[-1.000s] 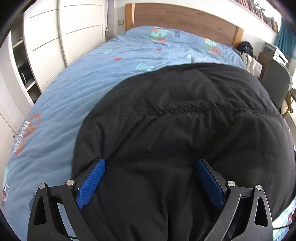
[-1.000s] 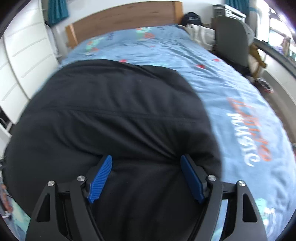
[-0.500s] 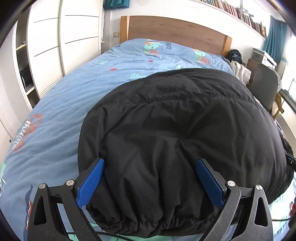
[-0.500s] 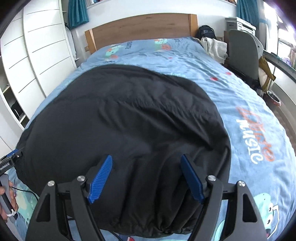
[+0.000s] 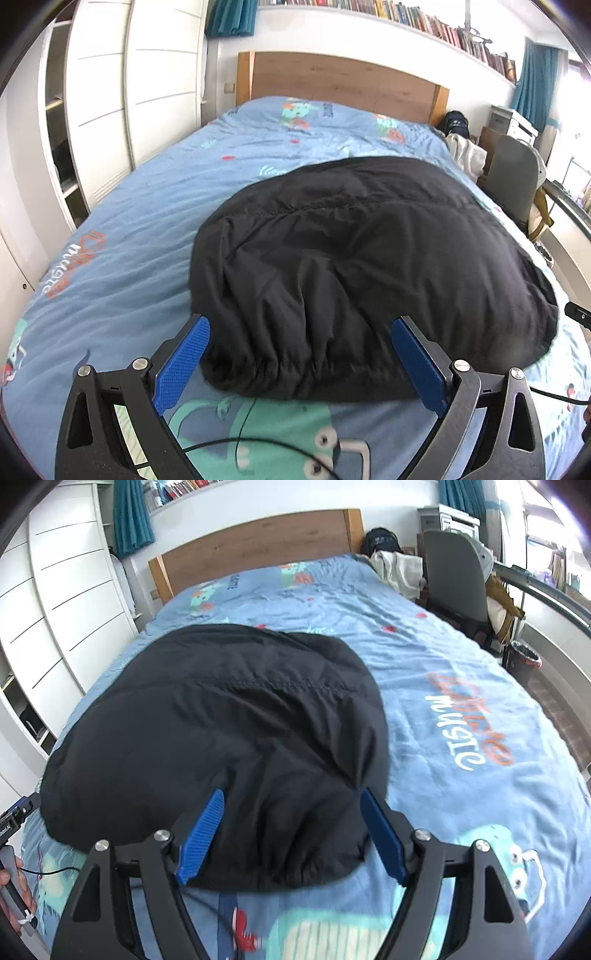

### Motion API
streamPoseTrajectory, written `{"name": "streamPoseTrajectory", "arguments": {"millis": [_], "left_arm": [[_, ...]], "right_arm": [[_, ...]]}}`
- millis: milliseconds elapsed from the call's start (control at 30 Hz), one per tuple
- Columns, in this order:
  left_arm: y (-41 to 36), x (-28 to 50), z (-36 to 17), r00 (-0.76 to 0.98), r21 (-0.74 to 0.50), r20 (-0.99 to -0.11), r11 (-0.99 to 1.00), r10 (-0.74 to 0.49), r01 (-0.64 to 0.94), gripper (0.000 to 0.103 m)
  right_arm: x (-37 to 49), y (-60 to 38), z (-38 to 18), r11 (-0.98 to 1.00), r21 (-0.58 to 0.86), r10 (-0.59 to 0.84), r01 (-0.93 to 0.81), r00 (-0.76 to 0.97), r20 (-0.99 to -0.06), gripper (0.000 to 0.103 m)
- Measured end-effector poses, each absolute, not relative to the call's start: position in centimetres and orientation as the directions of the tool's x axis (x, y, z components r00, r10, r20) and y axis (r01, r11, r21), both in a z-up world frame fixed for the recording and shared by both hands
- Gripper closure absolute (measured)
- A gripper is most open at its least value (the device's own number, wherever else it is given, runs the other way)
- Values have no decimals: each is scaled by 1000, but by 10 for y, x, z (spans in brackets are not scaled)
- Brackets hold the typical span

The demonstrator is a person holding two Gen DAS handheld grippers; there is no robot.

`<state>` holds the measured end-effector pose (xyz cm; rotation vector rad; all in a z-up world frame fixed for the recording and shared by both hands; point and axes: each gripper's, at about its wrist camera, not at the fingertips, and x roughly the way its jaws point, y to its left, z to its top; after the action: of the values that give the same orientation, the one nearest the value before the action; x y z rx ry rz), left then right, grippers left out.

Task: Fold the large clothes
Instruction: 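Lift both tools away from the shaped coat bundle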

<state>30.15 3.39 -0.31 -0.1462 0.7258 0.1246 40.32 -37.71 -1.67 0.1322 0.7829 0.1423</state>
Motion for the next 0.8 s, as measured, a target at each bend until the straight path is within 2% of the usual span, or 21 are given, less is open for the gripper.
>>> {"name": "streamPoseTrajectory", "arguments": {"millis": [400,667,800], "left_arm": [[52,160,45,789,-142,-612,975,47,-169,5],[65,51,118,874,-128,-480,979,77,-157,4],[64,9,140,894,-127,-440,980,84,-155,4]], "right_arm": [[230,-391,57,980,131,198,-150,791,-578,27],[93,-418,125,980,138,188,-142,887,-422,27],[40,-422,146,982,126,178,-139,902,-393,27]]}}
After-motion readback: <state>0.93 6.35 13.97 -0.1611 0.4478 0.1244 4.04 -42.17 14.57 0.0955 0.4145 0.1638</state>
